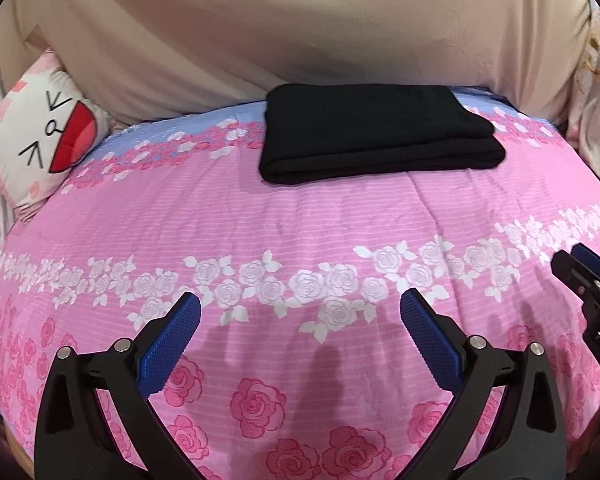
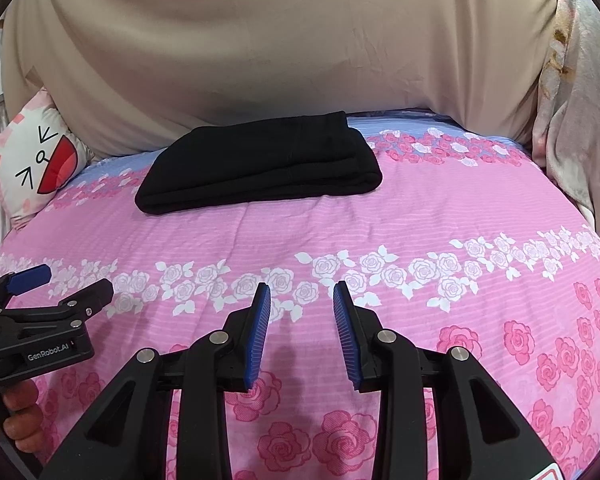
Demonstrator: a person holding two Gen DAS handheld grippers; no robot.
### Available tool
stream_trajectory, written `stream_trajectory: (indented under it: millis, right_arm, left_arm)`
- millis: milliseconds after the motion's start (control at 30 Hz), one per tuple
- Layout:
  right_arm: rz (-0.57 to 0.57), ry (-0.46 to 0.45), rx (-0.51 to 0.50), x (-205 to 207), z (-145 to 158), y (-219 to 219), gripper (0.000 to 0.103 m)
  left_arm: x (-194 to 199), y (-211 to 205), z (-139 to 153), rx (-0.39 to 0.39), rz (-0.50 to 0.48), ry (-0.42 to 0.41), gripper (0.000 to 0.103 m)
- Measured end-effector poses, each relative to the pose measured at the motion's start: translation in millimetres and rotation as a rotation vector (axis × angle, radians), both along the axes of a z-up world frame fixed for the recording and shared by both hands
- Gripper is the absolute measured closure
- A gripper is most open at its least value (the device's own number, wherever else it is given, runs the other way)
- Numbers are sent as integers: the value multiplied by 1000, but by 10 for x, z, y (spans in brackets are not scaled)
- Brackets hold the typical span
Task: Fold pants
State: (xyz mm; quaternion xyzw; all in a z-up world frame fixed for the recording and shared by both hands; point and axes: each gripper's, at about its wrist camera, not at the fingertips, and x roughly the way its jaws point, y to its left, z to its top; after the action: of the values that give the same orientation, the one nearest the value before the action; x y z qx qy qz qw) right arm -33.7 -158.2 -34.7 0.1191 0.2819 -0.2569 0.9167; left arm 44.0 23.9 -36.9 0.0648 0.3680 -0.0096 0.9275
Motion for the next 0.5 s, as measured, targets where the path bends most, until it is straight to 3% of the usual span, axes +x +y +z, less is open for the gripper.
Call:
stream_trajectory:
  millis: [200,300,500]
  right_arm:
    - [-2,2,6,11,-9,-15,69]
    - [-6,3,7,11,-7,-13,61]
    - [-8,0,0,8,5,12,61]
  left_arm:
    - [-39,-31,10,-10,-39,-20,6]
    - [-54,-60,13,-2,-45,-27,6]
    - [-65,-72,33,6,-44,-36,6]
